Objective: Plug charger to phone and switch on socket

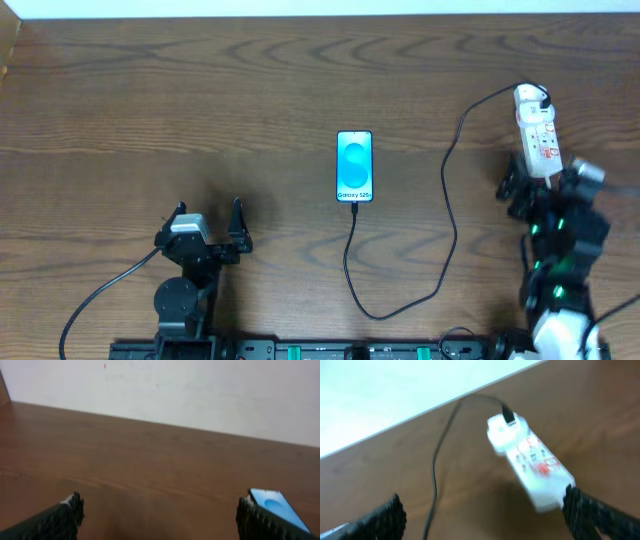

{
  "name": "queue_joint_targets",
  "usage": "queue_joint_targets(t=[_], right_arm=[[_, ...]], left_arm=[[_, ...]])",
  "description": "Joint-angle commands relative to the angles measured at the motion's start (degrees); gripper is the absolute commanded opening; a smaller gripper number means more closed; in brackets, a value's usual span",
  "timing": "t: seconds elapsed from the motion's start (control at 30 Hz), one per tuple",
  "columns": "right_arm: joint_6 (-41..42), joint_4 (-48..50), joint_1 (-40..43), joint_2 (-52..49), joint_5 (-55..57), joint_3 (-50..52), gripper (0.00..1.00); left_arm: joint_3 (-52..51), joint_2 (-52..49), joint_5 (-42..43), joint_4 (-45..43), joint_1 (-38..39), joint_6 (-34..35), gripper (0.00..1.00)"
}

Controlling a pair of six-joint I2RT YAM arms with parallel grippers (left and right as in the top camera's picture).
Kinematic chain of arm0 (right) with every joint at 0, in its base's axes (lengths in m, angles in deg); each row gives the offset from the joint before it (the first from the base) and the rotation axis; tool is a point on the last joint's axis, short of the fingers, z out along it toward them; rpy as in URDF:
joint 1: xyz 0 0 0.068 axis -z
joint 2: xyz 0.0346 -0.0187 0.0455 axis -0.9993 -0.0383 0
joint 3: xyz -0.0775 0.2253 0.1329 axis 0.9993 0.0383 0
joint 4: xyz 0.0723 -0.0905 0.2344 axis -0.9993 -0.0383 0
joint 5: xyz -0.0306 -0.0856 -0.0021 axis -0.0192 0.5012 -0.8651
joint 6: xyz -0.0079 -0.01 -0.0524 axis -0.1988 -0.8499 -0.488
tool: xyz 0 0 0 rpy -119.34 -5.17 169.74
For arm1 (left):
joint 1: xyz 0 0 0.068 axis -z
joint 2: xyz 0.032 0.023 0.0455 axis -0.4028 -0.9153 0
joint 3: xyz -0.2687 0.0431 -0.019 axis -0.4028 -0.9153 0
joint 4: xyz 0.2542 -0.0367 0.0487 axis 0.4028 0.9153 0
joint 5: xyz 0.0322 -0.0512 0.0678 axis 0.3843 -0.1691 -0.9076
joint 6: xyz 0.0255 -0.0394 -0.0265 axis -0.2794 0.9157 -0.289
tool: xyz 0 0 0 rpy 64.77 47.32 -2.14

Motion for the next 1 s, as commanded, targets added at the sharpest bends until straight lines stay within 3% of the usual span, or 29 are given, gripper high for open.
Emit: queue_joint_targets(t=[0.0,0.33,0.73,0.97], right_arm=[[0.13,3.06,-0.28,9.79,0.5,9.25,0.99],[0.09,-5.42,-1.9,24.46,2.78,11.39,0.99],[0.0,-21.51,-12.52,42.58,18.95,11.39,0.99],[-4.46,-21.38,-16.26,46.64,18.82,11.39,0.99]], left_arm=[[-1.05,0.35,-0.52,1.99,-0.35,0.33,0.98],[-1.05,0.35,-0.52,1.99,-0.35,0.33,0.98],[-1.05,0.35,-0.52,1.99,-0.35,0.33,0.98],[-1.05,0.35,-0.52,1.99,-0.35,0.33,0.98]])
